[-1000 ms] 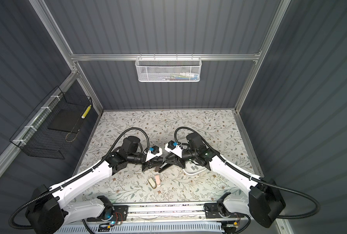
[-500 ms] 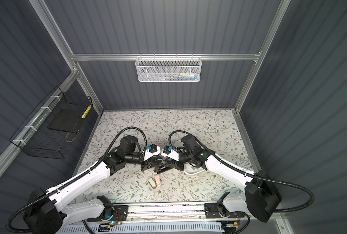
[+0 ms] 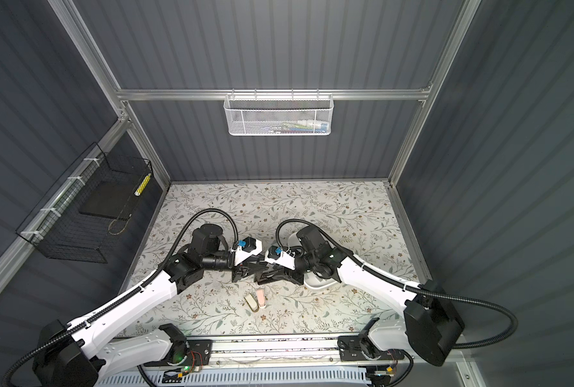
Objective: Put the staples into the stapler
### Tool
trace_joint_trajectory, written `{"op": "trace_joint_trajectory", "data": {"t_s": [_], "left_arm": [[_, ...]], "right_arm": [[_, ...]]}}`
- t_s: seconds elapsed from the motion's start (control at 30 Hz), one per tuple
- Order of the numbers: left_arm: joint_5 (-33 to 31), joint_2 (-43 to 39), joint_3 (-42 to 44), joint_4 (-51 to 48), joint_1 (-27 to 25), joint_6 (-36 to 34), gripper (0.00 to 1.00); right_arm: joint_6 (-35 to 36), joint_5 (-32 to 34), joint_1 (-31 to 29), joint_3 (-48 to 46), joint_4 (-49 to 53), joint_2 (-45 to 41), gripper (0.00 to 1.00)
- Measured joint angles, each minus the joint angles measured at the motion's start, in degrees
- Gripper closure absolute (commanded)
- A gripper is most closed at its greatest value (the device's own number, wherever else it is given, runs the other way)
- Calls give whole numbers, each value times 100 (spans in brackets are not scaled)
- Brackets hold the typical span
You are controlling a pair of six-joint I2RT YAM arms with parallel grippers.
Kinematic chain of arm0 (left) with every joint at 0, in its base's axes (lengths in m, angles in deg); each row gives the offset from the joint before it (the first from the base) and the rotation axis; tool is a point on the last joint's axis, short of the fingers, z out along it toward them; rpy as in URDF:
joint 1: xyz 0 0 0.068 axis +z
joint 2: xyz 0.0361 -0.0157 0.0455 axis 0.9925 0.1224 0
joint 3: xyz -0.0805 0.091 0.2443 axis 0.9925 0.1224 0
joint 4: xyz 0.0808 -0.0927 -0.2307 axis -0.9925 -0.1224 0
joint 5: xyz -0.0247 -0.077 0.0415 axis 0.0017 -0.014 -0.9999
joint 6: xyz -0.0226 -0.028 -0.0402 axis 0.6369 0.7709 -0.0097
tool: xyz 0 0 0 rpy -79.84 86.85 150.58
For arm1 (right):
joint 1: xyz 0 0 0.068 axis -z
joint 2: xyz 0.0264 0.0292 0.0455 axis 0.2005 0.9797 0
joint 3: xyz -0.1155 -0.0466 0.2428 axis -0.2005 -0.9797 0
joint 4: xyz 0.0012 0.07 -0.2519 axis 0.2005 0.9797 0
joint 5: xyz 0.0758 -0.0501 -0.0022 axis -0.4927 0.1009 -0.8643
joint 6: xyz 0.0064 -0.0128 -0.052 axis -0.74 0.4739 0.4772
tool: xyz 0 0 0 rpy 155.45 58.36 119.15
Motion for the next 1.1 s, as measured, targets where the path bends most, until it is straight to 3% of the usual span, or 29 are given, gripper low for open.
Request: {"op": "trace_joint_trajectory", "data": {"t_s": [0.1,0.27,0.8,1.1], "left_arm": [[72,-7,9,66,7,0,100],[227,-39,48,136,48,39,100],[708,-457,48,439,503,603,100],[1145,-763,-57,868,1003,1401,100]], "right_arm": [[87,-52,-7,-35,-9,-79,89],[192,-179,-28,-42,-22,-94,100],[0,-756,267,-205,-490,-354,100],[-798,-1320,741,-918,-1646,-1025,100]]}}
